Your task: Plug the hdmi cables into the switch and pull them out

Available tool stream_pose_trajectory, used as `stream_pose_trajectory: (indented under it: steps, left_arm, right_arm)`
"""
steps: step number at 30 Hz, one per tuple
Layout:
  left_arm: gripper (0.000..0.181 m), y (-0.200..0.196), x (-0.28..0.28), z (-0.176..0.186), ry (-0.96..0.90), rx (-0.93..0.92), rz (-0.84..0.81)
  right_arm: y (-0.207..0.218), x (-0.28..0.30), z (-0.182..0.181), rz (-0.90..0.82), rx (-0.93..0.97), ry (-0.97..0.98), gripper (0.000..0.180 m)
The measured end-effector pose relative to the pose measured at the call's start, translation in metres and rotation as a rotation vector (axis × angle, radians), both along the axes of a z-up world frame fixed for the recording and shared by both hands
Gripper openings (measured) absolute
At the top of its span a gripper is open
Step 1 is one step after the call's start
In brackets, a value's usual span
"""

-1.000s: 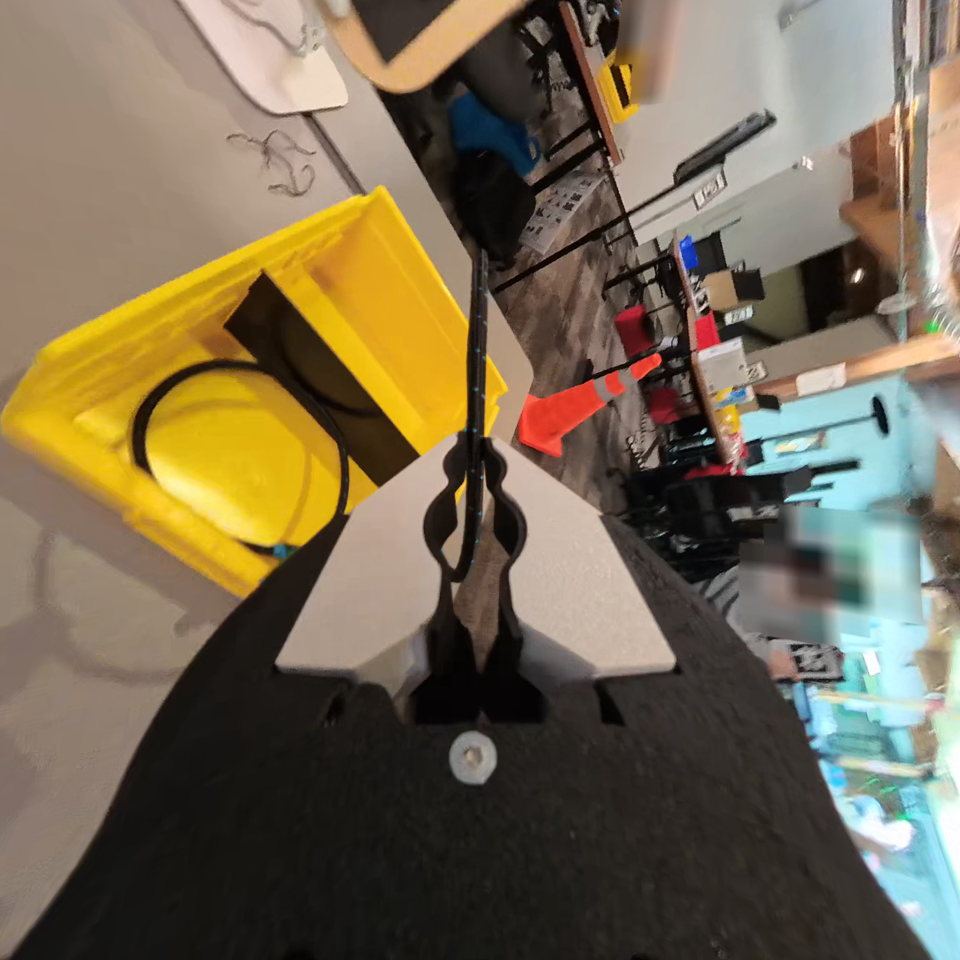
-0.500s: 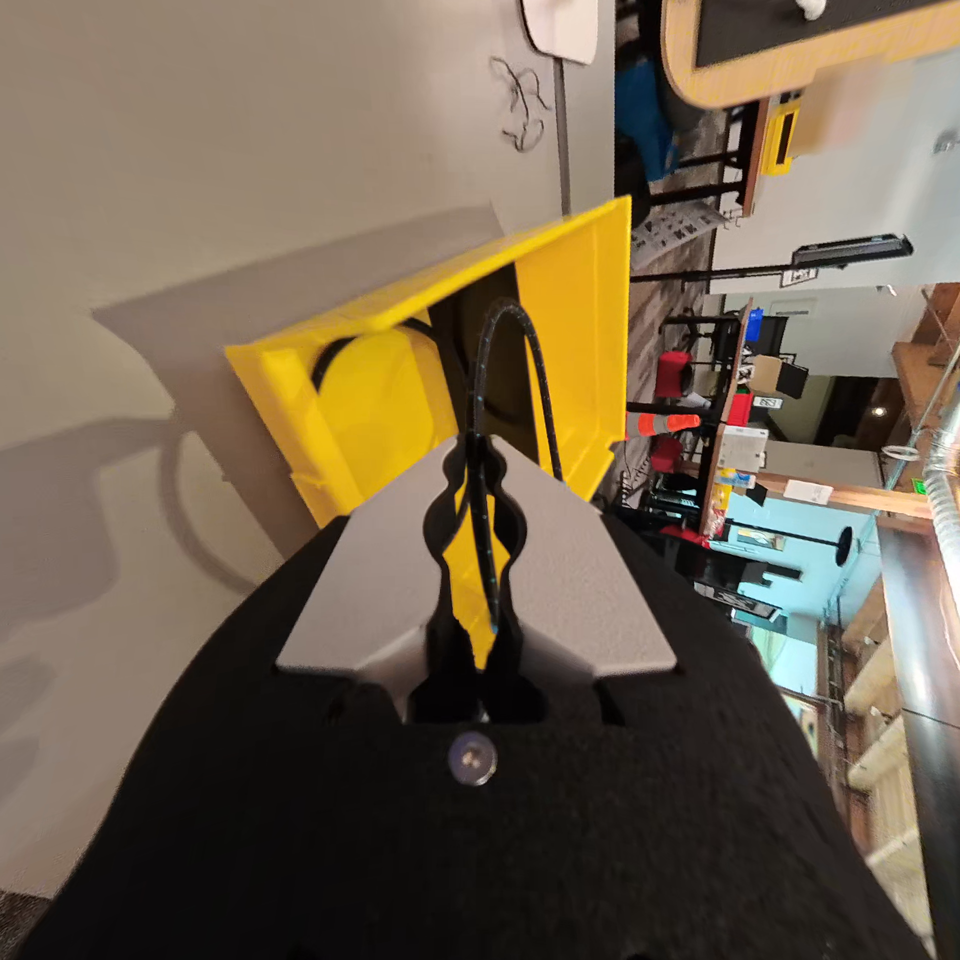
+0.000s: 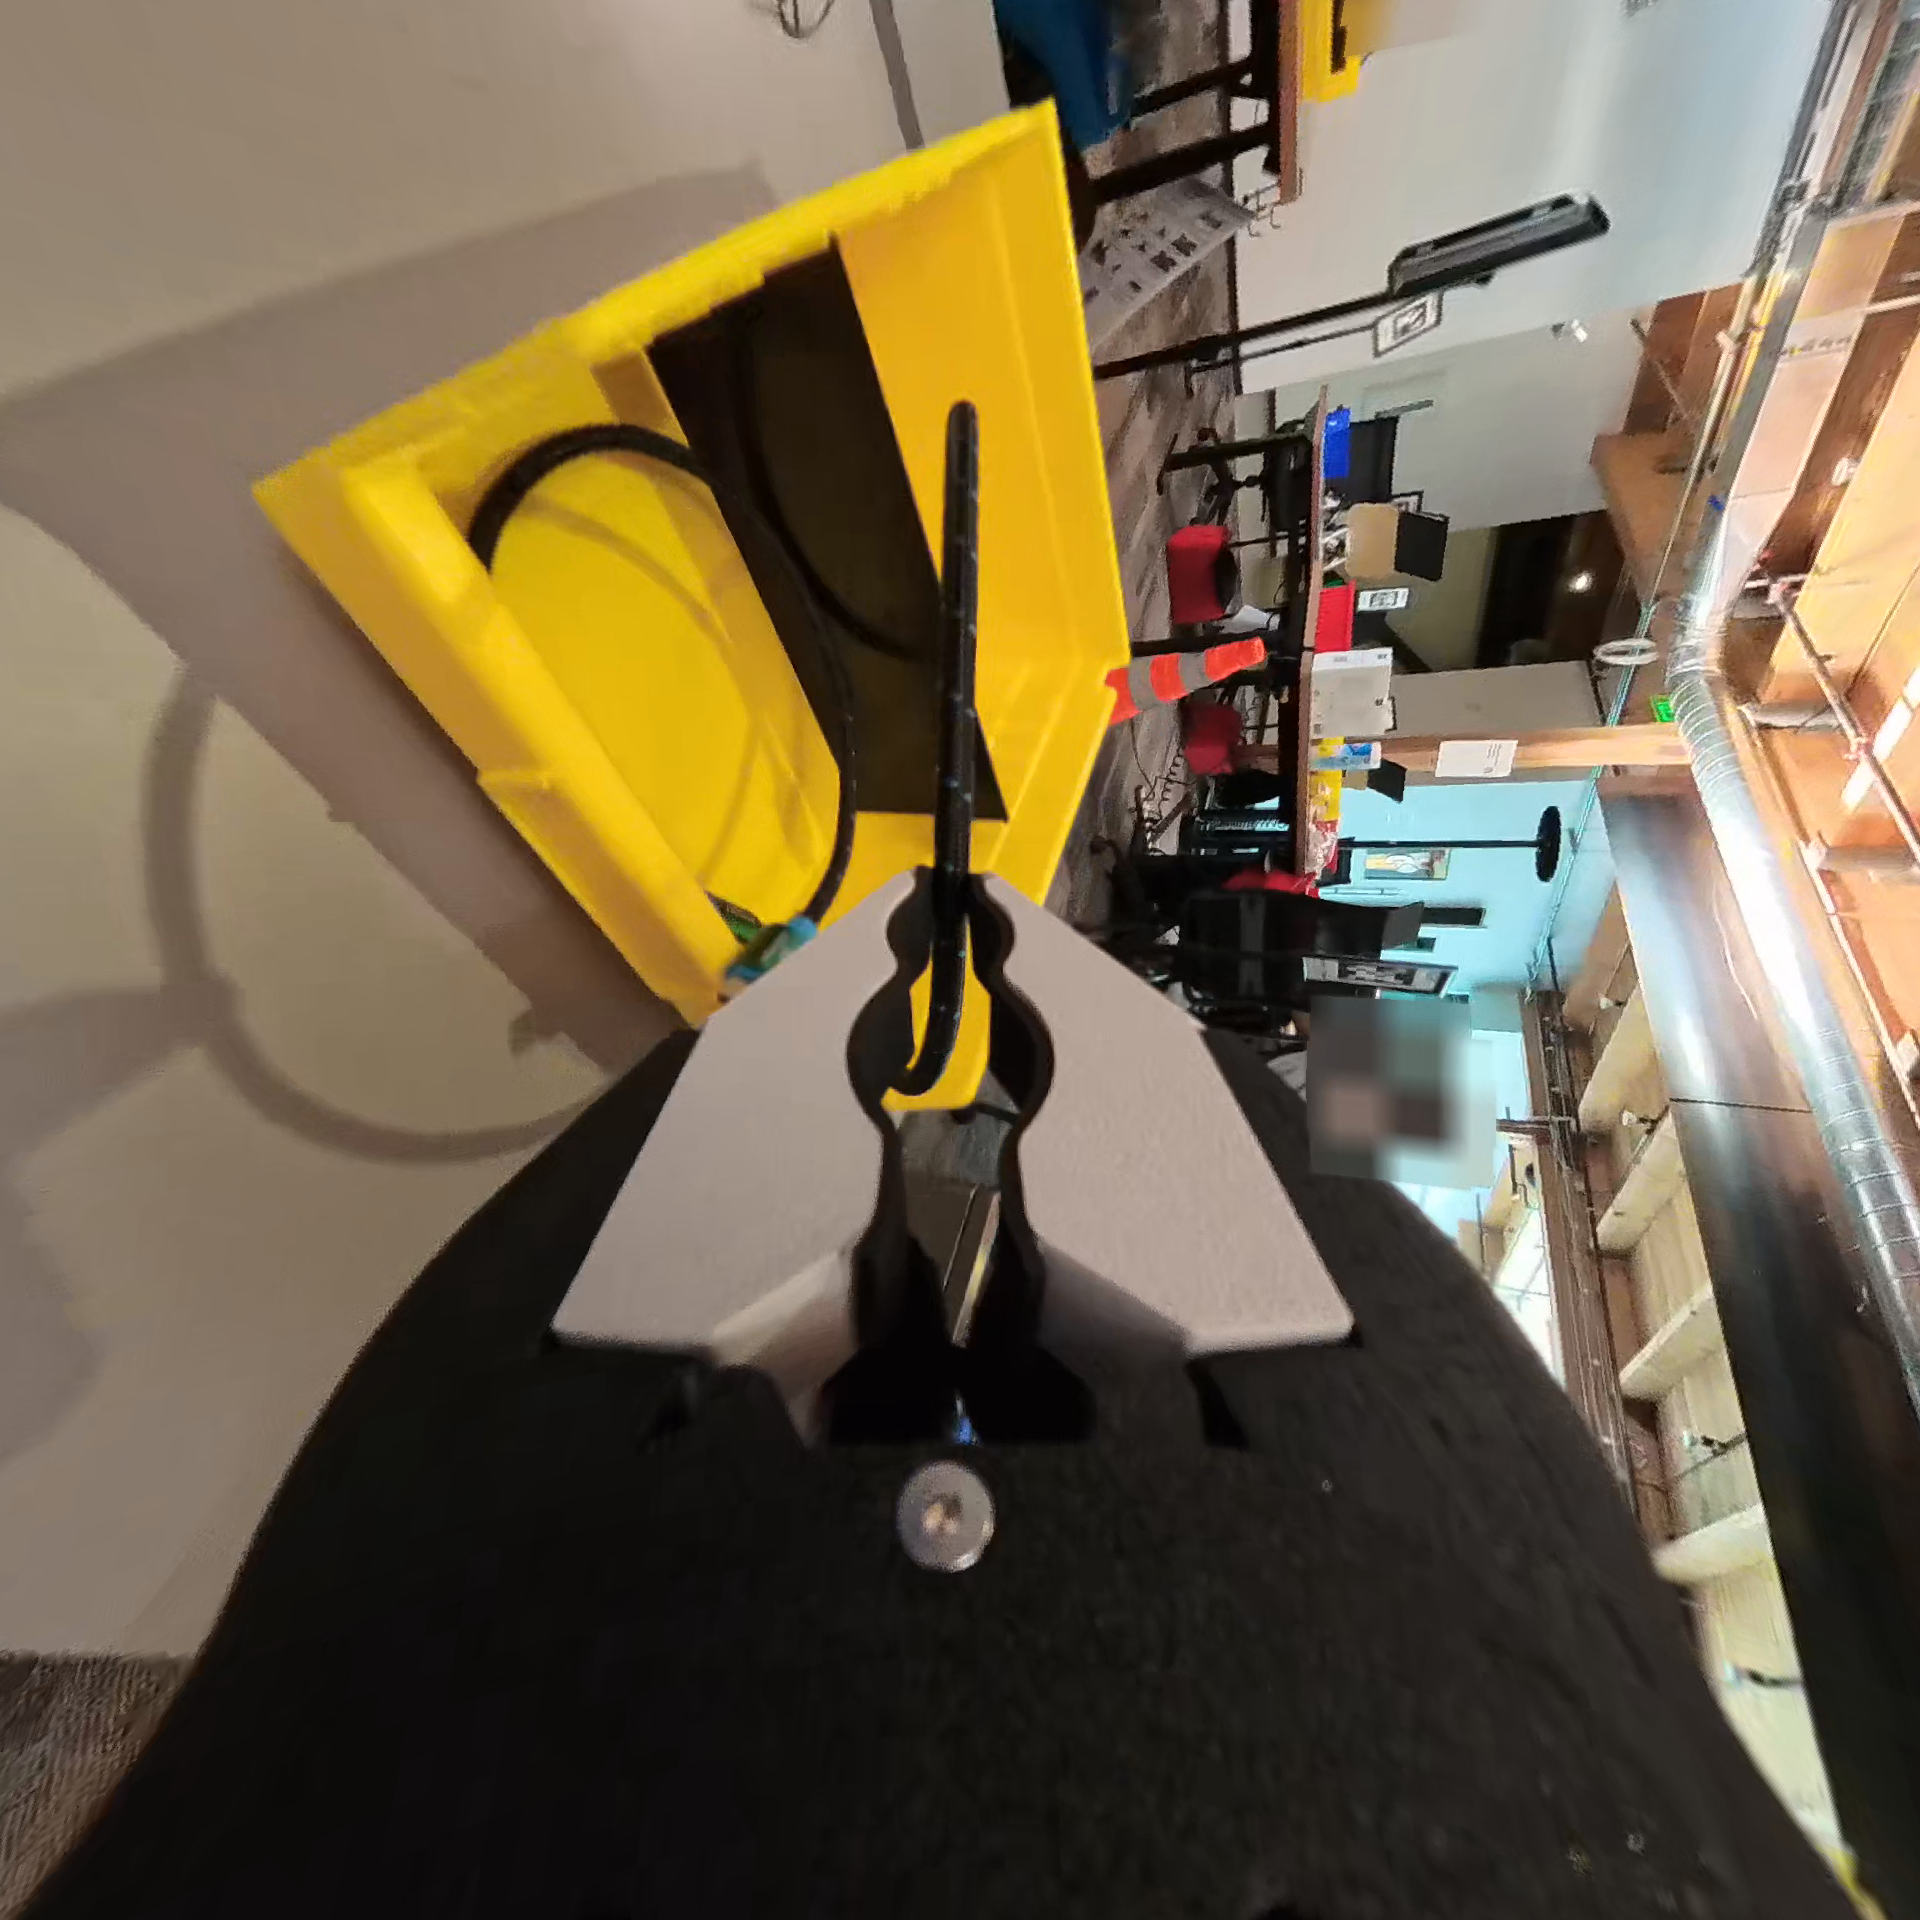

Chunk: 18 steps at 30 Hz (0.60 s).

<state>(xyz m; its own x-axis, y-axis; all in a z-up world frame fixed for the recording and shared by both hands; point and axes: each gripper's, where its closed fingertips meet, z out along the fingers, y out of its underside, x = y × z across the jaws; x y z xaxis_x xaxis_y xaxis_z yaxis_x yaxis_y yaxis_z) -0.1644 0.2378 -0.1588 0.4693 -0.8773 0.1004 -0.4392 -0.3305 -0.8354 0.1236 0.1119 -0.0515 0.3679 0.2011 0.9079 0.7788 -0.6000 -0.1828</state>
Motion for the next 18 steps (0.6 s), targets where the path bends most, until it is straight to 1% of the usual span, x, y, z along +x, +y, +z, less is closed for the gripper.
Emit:
stream_pose_trajectory:
  steps: [2,4,7,9,10,12,14,16,18]
  left_arm:
    - [0.047,0.000,0.000,0.000,0.002,0.000,0.000]
    - [0.047,0.000,0.000,-0.001,0.005,0.002,0.000]
    - [0.047,0.000,0.000,-0.001,0.012,0.006,-0.001]
    - [0.047,0.000,0.000,-0.001,0.012,0.006,-0.001]
    - [0.047,0.000,0.000,-0.001,0.012,0.005,-0.001]
    - [0.047,-0.001,0.000,-0.001,0.012,0.005,-0.001]
    - [0.047,-0.001,0.000,-0.001,0.010,0.005,-0.002]
    - [0.047,-0.001,0.000,-0.001,0.003,0.001,-0.002]
    - [0.047,-0.001,0.000,-0.001,0.004,0.001,-0.003]
  right_arm:
    - [-0.007,0.000,0.003,0.008,-0.033,-0.014,0.006]
    - [-0.003,-0.009,0.003,0.086,-0.059,-0.016,0.006]
    - [0.013,-0.004,-0.001,0.107,-0.128,-0.066,0.006]
    - [0.032,-0.009,-0.005,0.179,-0.166,-0.053,0.006]
    - [0.042,-0.014,-0.010,0.225,-0.193,-0.013,0.006]
    - [0.057,-0.013,-0.023,0.256,-0.251,0.080,0.006]
    - [0.060,-0.012,-0.045,0.268,-0.353,0.224,0.006]
    - [0.062,-0.017,-0.056,0.306,-0.387,0.377,0.006]
    - [0.057,-0.017,-0.069,0.299,-0.434,0.514,0.007]
